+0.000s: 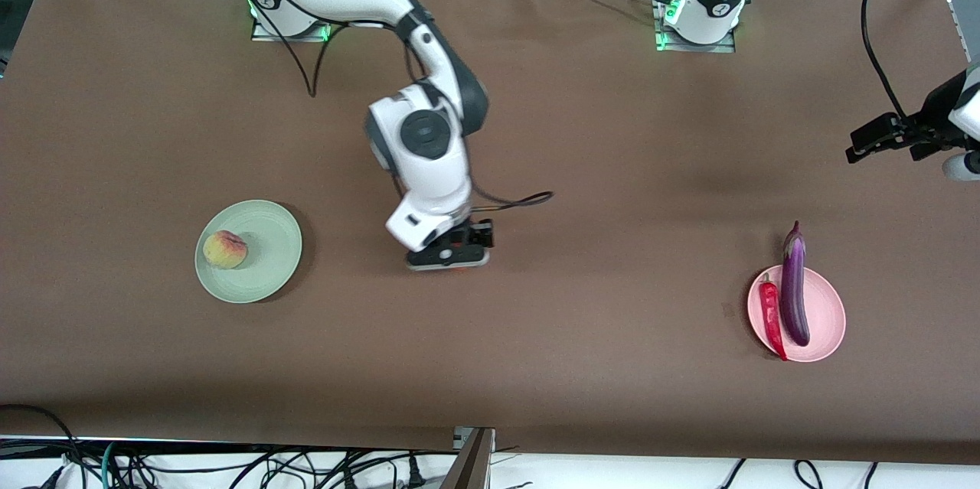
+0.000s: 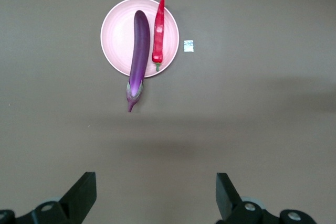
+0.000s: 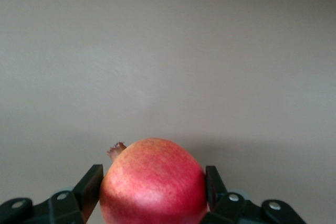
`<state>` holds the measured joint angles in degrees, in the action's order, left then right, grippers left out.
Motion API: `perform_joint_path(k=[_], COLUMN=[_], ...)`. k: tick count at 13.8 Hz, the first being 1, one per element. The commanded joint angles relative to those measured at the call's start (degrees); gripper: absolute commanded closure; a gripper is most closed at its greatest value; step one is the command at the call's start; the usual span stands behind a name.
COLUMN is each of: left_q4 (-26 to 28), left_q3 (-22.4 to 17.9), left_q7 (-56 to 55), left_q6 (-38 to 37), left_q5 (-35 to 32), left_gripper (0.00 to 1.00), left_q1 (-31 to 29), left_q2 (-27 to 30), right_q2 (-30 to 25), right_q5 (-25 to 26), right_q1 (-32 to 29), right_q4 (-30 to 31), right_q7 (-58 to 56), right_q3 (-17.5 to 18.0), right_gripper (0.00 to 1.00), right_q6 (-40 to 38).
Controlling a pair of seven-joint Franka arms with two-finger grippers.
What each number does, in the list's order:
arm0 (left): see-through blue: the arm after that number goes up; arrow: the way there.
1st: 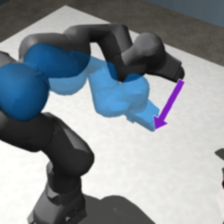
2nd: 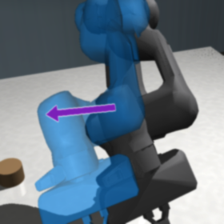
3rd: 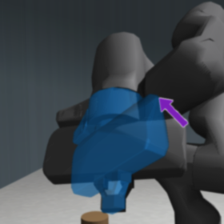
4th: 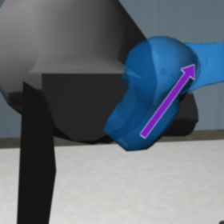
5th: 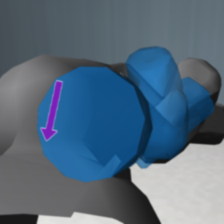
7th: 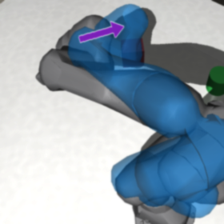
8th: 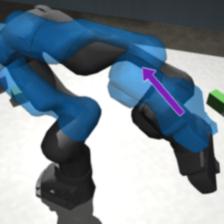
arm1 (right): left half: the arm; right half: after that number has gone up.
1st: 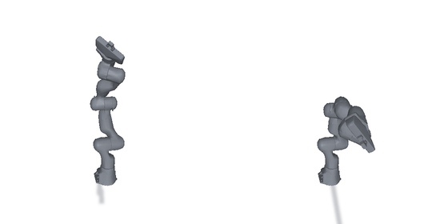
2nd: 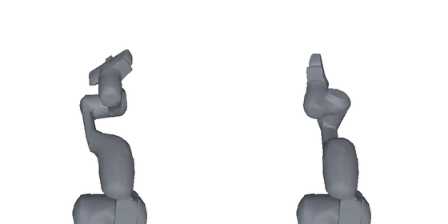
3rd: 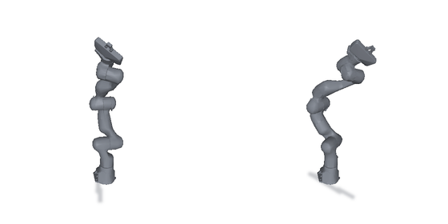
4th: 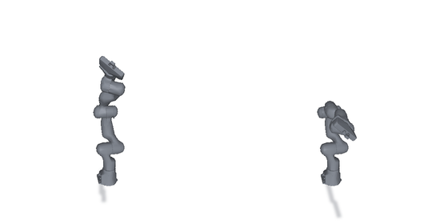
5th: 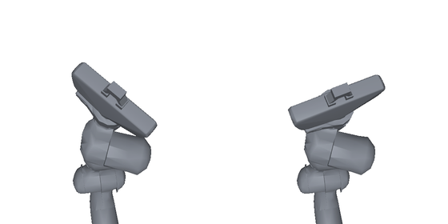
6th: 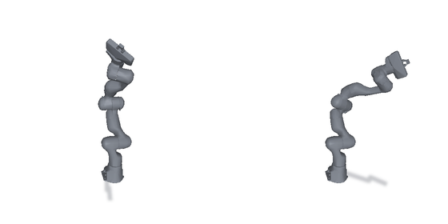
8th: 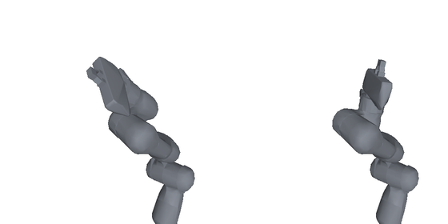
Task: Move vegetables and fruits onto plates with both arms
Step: 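Carry the pomegranate over the green plate with the right gripper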
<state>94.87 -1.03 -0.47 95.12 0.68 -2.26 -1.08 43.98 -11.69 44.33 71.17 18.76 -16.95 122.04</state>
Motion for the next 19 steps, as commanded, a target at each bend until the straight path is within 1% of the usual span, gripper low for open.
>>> perform_joint_path(k=[1, 2, 3, 4, 7, 9, 11, 15, 19], left_q4=[3.47, 3.39, 3.39, 3.48, 2.77, 2.86, 2.77, 2.69, 2.69], left_q3=[-2.22, -2.92, -3.19, -3.45, -3.37, -3.11, -3.1, -3.02, -3.02], left_q7=[1.26, 1.18, 1.17, 1.17, 1.17, 1.35, 1.35, 1.44, 1.35], left_q6=[0.33, 0.42, 0.42, 0.59, 0.33, 0.25, 0.42, 0.94, 2.26], left_q5=[-0.24, -0.24, -0.32, -0.32, -0.32, -0.32, -0.41, -0.41, -0.41], left_gripper=[0.0, 0.0, 0.0, 0.0, 0.0, 0.0, 0.0, 0.0, 0.0], left_q1=[2.17, 2.96, 3.49, 3.49, 3.14, 2.79, 2.53, 2.7, 2.7], left_q2=[3.01, 2.93, 2.92, 2.92, 2.14, 1.78, 1.78, 1.78, 1.78], right_q2=[-6.87, -8.28, -9.6, -10.22, -11.46, -11.2, -11.28, -11.46, -11.02], right_q5=[-2.81, -2.73, -2.72, -2.81, -2.81, -2.81, -2.99, -3.08, -4.04], right_q1=[-5.38, -6.79, -7.5, -7.59, -7.68, -8.12, -10.66, -11.37, -11.55], right_q4=[7.48, 9.93, 12.82, 14.94, 20.13, 22.6, 25.84, 32.35, 35.0], right_q7=[-13.71, -18.01, -23.71, -29.77, -37.63, -43.78, -45.83, -46.18, -46.18], right_q3=[0.96, 0.44, -1.05, -3.33, -7.9, -11.16, -11.44, -11.52, -11.44], right_gripper=[0.53, 0.53, 0.53, 0.53, 0.53, 0.53, 0.53, 0.53, 0.53], right_q6=[-5.39, -5.94, -5.94, -5.94, -5.68, -4.98, -2.62, 4.15, 8.03])
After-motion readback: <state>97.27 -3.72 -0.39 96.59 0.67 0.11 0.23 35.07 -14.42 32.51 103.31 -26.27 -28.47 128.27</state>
